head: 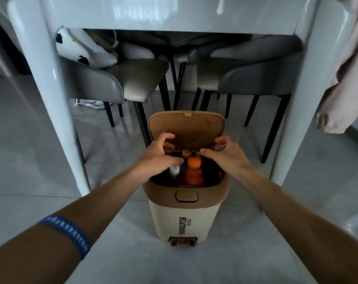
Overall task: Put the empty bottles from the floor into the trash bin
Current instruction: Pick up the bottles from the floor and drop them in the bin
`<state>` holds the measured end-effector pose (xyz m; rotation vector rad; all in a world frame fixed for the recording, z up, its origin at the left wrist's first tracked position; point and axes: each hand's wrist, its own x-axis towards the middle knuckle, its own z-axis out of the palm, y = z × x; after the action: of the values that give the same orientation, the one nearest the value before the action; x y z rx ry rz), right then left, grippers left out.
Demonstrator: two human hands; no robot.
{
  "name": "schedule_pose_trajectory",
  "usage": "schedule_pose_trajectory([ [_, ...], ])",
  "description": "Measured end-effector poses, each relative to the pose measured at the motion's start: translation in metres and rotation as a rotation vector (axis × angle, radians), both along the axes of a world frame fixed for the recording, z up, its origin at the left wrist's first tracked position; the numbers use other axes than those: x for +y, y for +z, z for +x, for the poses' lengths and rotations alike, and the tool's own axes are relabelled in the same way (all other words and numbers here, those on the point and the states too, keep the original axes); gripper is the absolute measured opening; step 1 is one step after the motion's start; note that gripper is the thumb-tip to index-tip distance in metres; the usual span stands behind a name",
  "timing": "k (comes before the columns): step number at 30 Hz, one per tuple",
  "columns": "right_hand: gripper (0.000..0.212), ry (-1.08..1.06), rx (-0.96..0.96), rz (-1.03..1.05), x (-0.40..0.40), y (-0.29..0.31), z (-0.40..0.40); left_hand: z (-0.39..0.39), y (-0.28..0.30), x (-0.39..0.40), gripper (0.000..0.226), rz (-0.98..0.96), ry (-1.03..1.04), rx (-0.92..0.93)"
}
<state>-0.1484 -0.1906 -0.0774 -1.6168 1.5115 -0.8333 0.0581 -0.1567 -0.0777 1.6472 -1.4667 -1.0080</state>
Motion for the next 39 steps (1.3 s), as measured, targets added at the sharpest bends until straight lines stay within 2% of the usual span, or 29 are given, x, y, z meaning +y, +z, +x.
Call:
schedule_pose_trajectory([
  [3, 0.06, 0.055, 0.185, -0.117, 0.003, -0.008, 0.001, -0.001, -0.009, -0.008, 0.062, -0.038, 0.013, -0.21],
  [6, 0.058, 0.231, 0.393, -0.295, 0.006, -0.019, 0.006, -0.003, -0.017, -0.009, 0.05, -0.035, -0.041, -0.395],
  [9, 0.051, 0.38, 0.56, -0.331, 0.009, -0.033, 0.005, -0.008, -0.023, -0.005, 0.039, -0.041, -0.094, -0.489],
  [12, 0.037, 0.329, 0.491, -0.387, 0.019, -0.035, -0.01, -0.024, -0.015, 0.002, 0.035, -0.114, -0.172, -0.49],
  [15, 0.029, 0.164, 0.359, -0.472, 0.036, -0.042, -0.046, -0.064, -0.006, 0.008, 0.03, -0.24, -0.26, -0.448],
  [19, 0.024, -0.04, 0.305, -0.296, 0.061, -0.083, -0.119, -0.146, -0.024, 0.017, 0.025, -0.319, -0.445, -0.417],
  [20, 0.024, -0.053, 0.352, -0.255, 0.069, -0.097, -0.139, -0.168, -0.035, 0.02, 0.025, -0.307, -0.497, -0.442],
  [21, 0.026, -0.009, 0.46, -0.204, 0.078, -0.112, -0.158, -0.188, -0.048, 0.023, 0.026, -0.286, -0.541, -0.467],
  [23, 0.04, 0.272, 0.771, -0.009, 0.101, -0.144, -0.194, -0.226, -0.076, 0.032, 0.029, -0.209, -0.597, -0.499],
  [25, 0.066, 0.594, 1.021, 0.231, 0.126, -0.177, -0.221, -0.25, -0.102, 0.042, 0.036, -0.123, -0.645, -0.536],
  [26, 0.078, 0.678, 1.128, 0.307, 0.139, -0.193, -0.234, -0.261, -0.115, 0.046, 0.04, -0.075, -0.682, -0.565],
  [27, 0.086, 0.711, 1.217, 0.335, 0.15, -0.206, -0.244, -0.268, -0.126, 0.05, 0.043, -0.028, -0.717, -0.595],
  [29, 0.083, 0.65, 1.284, 0.293, 0.159, -0.23, -0.263, -0.275, -0.146, 0.053, 0.046, 0.073, -0.78, -0.644],
  [31, 0.071, 0.491, 1.175, 0.219, 0.156, -0.238, -0.281, -0.282, -0.159, 0.052, 0.052, 0.143, -0.811, -0.659],
  [35, 0.065, 0.089, 0.466, 0.277, 0.131, -0.215, -0.299, -0.3, -0.16, 0.043, 0.057, 0.117, -0.73, -0.544],
  [37, 0.067, -0.002, 0.29, 0.274, 0.118, -0.207, -0.308, -0.311, -0.155, 0.037, 0.055, 0.056, -0.638, -0.396],
  [39, 0.068, -0.007, 0.117, 0.308, 0.108, -0.205, -0.32, -0.319, -0.149, 0.029, 0.051, 0.0, -0.61, -0.337],
])
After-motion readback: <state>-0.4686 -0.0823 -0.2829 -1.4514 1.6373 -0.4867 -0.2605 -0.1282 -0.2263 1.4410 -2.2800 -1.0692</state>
